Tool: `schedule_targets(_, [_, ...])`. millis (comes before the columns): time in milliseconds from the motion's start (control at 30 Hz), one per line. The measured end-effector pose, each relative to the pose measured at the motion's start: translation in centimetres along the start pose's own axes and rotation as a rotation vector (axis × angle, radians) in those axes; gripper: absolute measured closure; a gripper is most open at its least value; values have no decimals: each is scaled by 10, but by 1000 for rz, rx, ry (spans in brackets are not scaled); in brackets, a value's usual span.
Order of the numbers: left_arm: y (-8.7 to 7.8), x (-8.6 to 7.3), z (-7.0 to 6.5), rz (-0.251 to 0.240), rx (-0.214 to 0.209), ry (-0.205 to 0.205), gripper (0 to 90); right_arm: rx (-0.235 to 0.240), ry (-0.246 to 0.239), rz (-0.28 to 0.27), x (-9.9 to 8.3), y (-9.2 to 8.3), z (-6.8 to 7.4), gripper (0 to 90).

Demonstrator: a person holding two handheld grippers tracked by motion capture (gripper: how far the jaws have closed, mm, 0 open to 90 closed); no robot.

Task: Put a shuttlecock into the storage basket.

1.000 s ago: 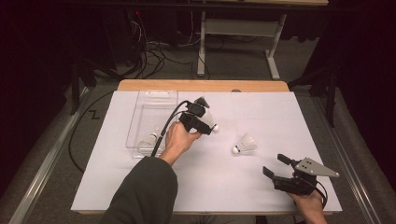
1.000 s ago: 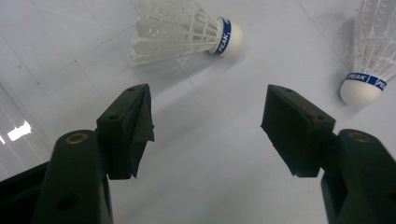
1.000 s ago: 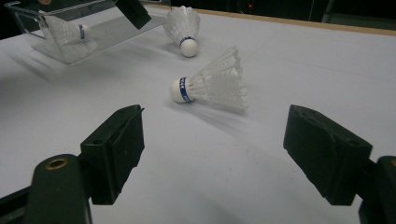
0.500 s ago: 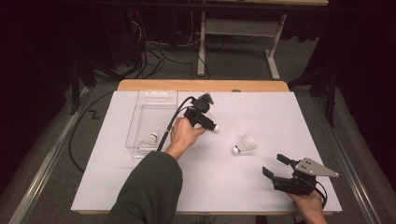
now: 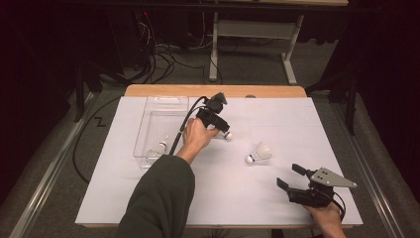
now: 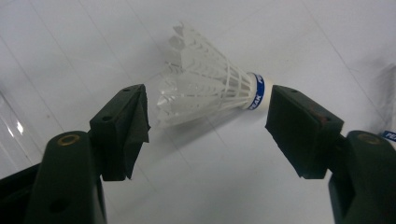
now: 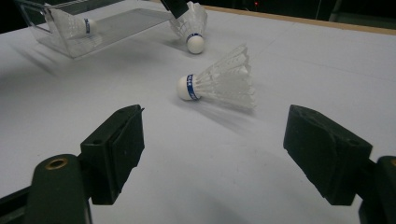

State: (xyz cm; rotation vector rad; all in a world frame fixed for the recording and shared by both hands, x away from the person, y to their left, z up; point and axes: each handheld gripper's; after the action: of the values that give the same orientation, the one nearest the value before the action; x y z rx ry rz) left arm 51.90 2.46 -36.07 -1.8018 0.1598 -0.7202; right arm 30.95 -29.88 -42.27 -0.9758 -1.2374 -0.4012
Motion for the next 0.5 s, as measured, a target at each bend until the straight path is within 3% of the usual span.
schedule_targets(200, [6, 2, 6, 7, -13, -27, 316, 1, -1, 0, 0, 0, 0, 207])
schedule_targets(500, [14, 3, 6, 26, -30, -21, 344, 4, -2, 4, 0, 1, 1, 207])
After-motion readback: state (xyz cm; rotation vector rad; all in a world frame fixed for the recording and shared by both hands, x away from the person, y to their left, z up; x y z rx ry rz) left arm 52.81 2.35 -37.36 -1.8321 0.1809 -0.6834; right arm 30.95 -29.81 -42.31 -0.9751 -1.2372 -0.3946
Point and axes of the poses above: each handheld gripper's, and its own axes: y roughly forward along the jaws, x roughly out of its top, z roughly to its left, and after that the axes turned 4 degrees about -x, right-handed
